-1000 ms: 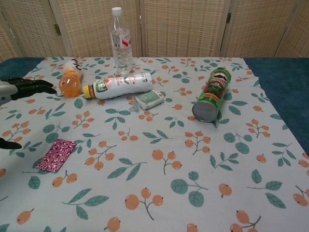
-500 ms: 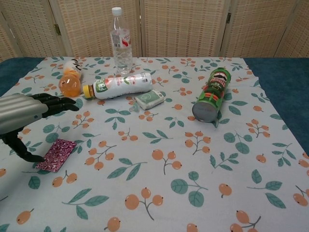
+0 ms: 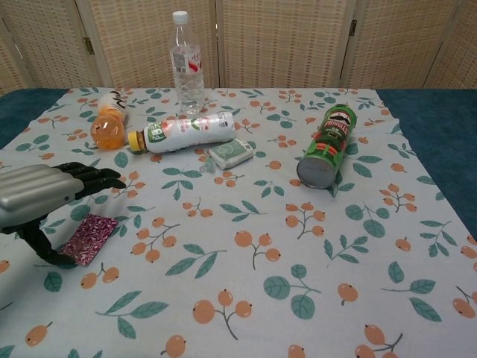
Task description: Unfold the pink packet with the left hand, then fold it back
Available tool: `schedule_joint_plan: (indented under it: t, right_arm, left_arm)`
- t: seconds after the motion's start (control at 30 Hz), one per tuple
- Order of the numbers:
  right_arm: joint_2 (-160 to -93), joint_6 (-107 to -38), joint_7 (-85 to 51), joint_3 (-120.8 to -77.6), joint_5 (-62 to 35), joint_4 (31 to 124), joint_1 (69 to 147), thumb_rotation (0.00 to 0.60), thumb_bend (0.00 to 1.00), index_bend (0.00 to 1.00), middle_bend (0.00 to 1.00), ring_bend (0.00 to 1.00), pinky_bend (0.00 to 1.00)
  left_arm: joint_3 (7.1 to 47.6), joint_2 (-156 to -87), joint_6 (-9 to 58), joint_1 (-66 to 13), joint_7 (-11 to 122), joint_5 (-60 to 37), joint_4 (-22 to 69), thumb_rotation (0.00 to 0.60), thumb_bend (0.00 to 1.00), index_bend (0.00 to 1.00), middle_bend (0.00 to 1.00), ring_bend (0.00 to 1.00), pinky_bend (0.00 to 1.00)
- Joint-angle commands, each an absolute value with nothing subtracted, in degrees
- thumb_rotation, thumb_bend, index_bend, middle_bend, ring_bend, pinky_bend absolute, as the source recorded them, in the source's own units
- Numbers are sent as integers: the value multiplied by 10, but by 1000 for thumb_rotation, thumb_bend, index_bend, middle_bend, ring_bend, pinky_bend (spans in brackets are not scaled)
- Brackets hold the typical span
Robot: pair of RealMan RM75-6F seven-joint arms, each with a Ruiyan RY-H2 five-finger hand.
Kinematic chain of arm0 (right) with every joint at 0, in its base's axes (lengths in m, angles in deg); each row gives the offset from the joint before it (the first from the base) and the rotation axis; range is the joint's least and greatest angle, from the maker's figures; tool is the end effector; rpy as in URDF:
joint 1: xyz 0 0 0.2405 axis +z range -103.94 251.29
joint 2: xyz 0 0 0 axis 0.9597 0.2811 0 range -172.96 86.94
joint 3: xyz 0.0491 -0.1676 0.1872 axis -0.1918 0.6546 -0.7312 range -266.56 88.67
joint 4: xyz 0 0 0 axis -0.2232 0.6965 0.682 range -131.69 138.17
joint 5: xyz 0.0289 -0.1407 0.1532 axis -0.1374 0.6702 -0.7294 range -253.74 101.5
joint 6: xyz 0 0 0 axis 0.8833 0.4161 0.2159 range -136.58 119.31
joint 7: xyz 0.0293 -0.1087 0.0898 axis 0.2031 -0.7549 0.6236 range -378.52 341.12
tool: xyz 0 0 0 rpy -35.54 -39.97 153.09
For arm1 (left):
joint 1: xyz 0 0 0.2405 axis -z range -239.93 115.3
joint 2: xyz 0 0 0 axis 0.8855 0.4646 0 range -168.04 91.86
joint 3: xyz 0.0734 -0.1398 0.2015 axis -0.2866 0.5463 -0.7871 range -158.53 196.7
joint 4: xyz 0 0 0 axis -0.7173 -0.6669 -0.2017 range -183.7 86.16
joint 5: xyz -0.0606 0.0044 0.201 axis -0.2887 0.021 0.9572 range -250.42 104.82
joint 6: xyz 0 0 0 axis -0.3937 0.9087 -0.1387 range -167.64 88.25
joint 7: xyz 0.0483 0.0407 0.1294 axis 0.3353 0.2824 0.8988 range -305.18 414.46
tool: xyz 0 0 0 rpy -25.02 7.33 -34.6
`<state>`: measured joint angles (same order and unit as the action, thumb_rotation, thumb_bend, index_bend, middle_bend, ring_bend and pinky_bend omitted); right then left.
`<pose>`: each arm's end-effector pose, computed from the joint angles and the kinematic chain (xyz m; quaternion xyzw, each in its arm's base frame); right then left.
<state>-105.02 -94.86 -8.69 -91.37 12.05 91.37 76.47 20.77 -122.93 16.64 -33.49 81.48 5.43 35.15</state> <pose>-0.3285 -0.1690 0.1781 0.5811 -0.4053 0.4084 0.5756 -0.2330 0.2717 -0.0124 -0.8094 -0.2969 -0.2595 0.4352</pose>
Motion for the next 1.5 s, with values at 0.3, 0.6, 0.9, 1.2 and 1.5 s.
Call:
schedule_joint_plan:
  t: [0.3,0.6,0.9,1.2,1.5]
  right_arm:
    - [-1051,-948,-85,-914,118,911,764,600,335,41,60,25,0]
    - [-1050,-950,-83,-914,115,910,760,600,335,41,60,24,0]
    - [-1049,-952,-83,-915,114,911,758,600,336,41,60,23,0]
    - [-1047,-954,-84,-915,114,913,757,600,335,41,60,25,0]
    - [-1050,-951,-83,-915,117,910,759,600,335,41,60,23,0]
  left_arm:
    - [214,-1241,158,-325,816,27,331,600,109,6,0,0,0]
    - [228,-1250,147,-309,817,-1,314,600,109,6,0,0,0]
    - [250,-1265,142,-290,820,-33,289,600,109,7,0,0,0]
    - [256,-1248,162,-294,809,-49,319,600,114,7,0,0,0]
    - [214,-1227,185,-314,821,-22,374,600,115,7,0,0,0]
